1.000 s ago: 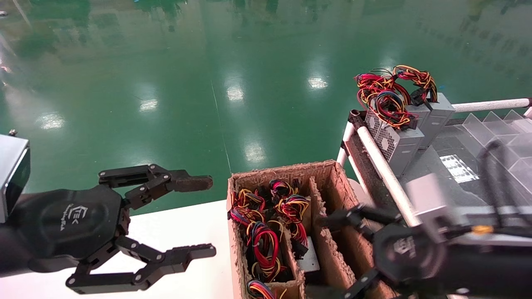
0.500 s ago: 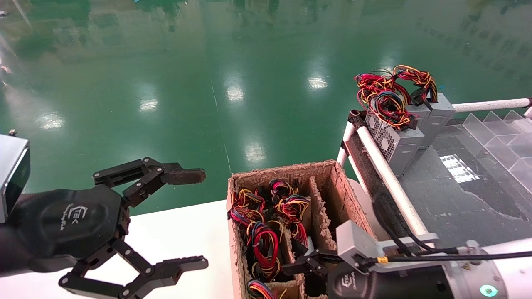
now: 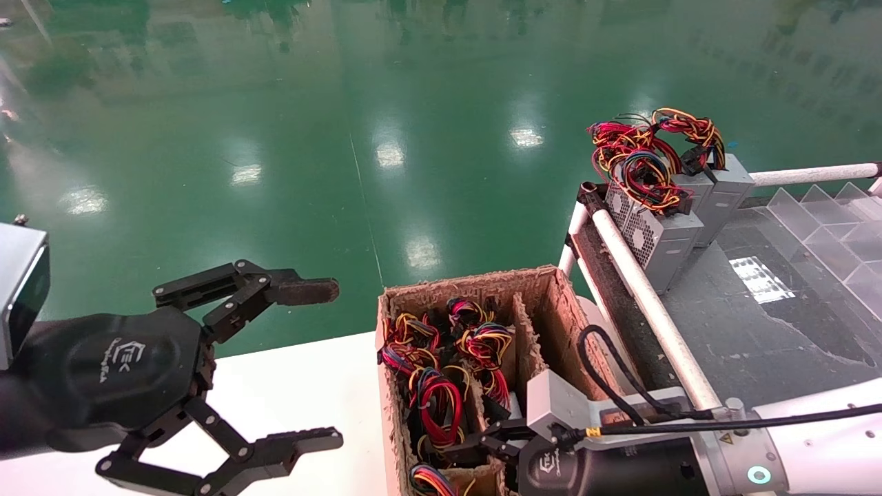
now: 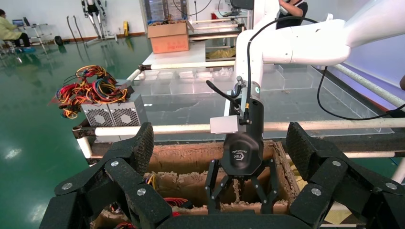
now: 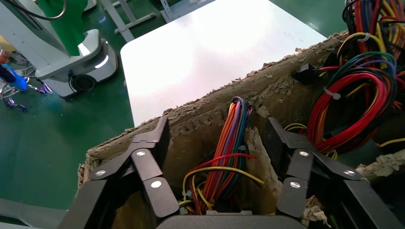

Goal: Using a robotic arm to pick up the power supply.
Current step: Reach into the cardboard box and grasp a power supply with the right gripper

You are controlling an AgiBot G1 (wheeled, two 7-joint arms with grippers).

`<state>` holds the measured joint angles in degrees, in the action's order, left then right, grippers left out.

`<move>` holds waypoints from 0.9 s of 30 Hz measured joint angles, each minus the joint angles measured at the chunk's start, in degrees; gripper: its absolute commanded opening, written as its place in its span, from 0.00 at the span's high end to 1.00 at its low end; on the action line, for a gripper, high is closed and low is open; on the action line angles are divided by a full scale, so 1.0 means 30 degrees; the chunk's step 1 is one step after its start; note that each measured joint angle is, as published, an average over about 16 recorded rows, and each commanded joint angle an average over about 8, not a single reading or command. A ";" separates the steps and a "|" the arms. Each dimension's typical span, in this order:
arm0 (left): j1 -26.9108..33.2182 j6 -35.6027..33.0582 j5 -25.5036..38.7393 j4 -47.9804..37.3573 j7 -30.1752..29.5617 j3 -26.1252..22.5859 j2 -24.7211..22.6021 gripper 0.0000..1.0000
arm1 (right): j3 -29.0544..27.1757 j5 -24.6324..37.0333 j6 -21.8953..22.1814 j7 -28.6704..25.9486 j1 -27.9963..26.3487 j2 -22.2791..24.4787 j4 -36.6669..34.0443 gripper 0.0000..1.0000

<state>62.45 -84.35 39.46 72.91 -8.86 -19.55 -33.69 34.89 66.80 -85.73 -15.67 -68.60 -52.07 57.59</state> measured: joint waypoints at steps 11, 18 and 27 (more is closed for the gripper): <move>0.0001 0.0002 -0.0003 0.0000 0.0002 -0.0004 0.0002 0.00 | 0.0211 0.0392 0.0184 0.0351 -0.0014 -0.0395 -0.0520 1.00; 0.0002 0.0003 -0.0004 0.0000 0.0003 -0.0007 0.0003 0.00 | 0.0256 0.0453 0.0183 0.0583 -0.0008 -0.0538 -0.0908 1.00; 0.0002 0.0004 -0.0007 0.0000 0.0005 -0.0010 0.0004 0.00 | 0.0125 0.0180 0.0028 0.0965 0.0101 -0.0483 -0.1111 1.00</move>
<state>62.46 -84.34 39.44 72.91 -8.85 -19.58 -33.68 35.27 67.34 -85.64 -12.78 -68.29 -53.52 54.26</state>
